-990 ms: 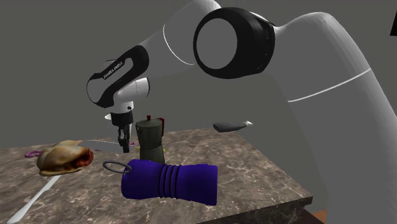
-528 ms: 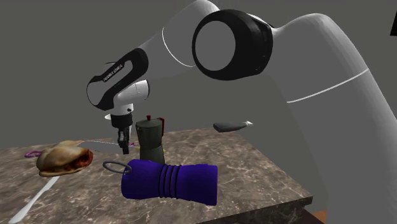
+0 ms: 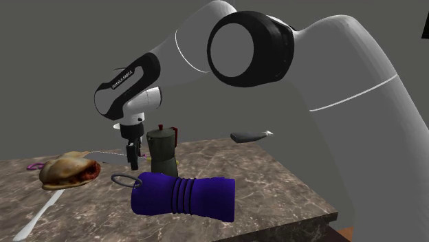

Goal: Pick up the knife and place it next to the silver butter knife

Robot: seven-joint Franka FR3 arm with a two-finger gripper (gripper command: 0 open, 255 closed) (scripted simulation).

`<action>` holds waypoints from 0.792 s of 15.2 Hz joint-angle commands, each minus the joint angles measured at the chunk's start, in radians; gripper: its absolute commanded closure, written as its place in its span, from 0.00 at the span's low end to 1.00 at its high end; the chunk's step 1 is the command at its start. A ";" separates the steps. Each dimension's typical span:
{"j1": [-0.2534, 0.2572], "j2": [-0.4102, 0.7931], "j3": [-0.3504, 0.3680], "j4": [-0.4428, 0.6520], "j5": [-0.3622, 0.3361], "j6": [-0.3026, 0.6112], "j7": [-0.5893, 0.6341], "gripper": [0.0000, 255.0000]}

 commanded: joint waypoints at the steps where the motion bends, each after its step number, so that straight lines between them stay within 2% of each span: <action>1: 0.001 -0.015 -0.001 0.010 -0.001 -0.025 0.001 0.00; 4: 0.002 -0.050 -0.002 0.049 -0.004 -0.100 0.002 0.00; 12: 0.002 -0.050 -0.002 0.049 -0.004 -0.099 0.002 0.00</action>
